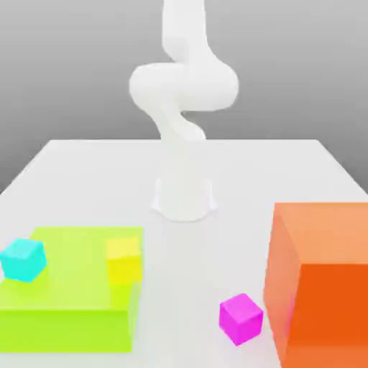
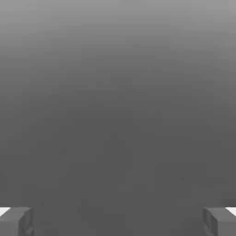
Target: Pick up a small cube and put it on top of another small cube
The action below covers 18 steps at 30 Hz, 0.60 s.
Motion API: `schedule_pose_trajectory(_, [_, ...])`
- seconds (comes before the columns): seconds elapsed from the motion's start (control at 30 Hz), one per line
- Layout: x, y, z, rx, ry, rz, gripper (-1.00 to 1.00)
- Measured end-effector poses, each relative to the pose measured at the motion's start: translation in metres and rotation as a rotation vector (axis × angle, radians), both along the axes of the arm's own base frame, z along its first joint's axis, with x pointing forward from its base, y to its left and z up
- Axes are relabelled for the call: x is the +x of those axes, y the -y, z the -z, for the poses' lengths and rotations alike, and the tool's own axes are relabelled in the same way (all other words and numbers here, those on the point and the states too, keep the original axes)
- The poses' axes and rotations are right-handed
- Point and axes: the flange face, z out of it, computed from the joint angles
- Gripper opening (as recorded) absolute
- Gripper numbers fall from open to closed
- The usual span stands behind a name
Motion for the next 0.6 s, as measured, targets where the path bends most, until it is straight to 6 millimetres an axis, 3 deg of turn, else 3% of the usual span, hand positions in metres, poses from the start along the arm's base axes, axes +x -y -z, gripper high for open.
schedule_pose_trajectory(0.17, [0.031,-0.081,0.077,-0.1,-0.208,-0.189,0.0])
schedule_pose_trajectory(0.3, [0.038,-0.143,0.149,-0.172,-0.386,-0.366,0.0])
schedule_pose_trajectory(0.43, [0.026,-0.197,0.221,-0.226,-0.563,-0.552,0.0])
schedule_pose_trajectory(0.6, [-0.012,-0.255,0.305,-0.267,-0.779,-0.795,0.0])
